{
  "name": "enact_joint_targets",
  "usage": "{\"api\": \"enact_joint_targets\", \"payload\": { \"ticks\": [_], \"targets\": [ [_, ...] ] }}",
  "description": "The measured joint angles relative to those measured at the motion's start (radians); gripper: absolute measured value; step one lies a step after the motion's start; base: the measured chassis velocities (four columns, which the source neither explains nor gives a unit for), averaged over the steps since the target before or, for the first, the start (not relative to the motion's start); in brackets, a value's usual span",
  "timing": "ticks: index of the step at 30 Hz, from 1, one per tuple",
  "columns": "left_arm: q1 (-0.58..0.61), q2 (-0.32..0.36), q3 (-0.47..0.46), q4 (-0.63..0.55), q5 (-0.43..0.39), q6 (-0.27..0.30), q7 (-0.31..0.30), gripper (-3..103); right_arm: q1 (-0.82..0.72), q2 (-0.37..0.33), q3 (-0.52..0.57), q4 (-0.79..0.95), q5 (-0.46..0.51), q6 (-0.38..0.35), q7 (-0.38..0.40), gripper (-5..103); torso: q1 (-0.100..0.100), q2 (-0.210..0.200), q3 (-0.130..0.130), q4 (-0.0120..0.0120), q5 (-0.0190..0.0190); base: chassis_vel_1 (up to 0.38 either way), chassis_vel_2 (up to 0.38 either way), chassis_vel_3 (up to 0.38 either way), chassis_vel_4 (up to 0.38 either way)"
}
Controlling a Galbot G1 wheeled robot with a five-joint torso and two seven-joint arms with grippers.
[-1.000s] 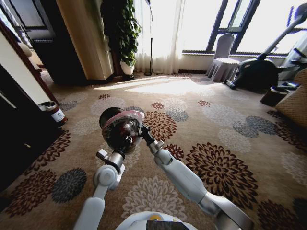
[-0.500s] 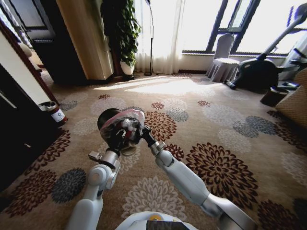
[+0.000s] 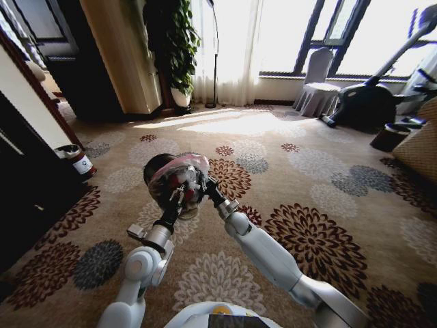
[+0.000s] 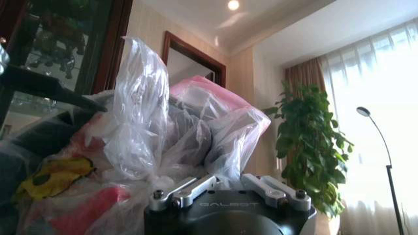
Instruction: Pick up the trash from the ground and place it into the trash bin.
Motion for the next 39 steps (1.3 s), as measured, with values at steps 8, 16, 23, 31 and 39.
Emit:
{"api": "enact_joint_targets", "payload": {
  "ticks": [8, 16, 23, 31, 39],
  "targets": [
    [0.029, 0.019, 0.003, -0.025, -0.002, 0.034, -0.002, 100, 0.03, -0.006, 0.008, -0.013, 0.012, -0.028, 0.0, 0, 0.0, 0.0, 0.0, 0.0, 0.0001, 0.0, 0.0, 0.0, 0.0],
    [0.079, 0.063, 0.017, -0.023, 0.237, 0.082, 0.091, 100, 0.097, -0.043, 0.007, -0.023, 0.041, -0.167, 0.001, 0, 0.0, 0.0, 0.0, 0.0, 0.0002, 0.0, 0.0, 0.0, 0.0],
    [0.129, 0.11, 0.033, 0.036, 0.642, -0.038, 0.336, 100, 0.132, -0.065, 0.009, -0.046, 0.049, -0.261, 0.001, 0, 0.0, 0.0, 0.0, 0.0003, 0.0003, 0.0, 0.0, 0.0, 0.0],
    [0.107, 0.139, -0.06, 0.101, 1.006, -0.296, 0.414, 100, 0.106, -0.165, 0.053, 0.024, 0.166, -0.446, 0.002, 0, 0.0, 0.0, 0.0, -0.0003, 0.0001, 0.0, 0.0, 0.0, 0.0],
    [0.112, 0.103, -0.155, 0.124, 1.091, -0.38, 0.337, 100, 0.03, -0.403, 0.122, 0.177, 0.416, -0.647, 0.002, 0, 0.0, 0.0, 0.0, 0.0006, 0.0009, 0.0, 0.0, 0.0, 0.0]
  ]
}}
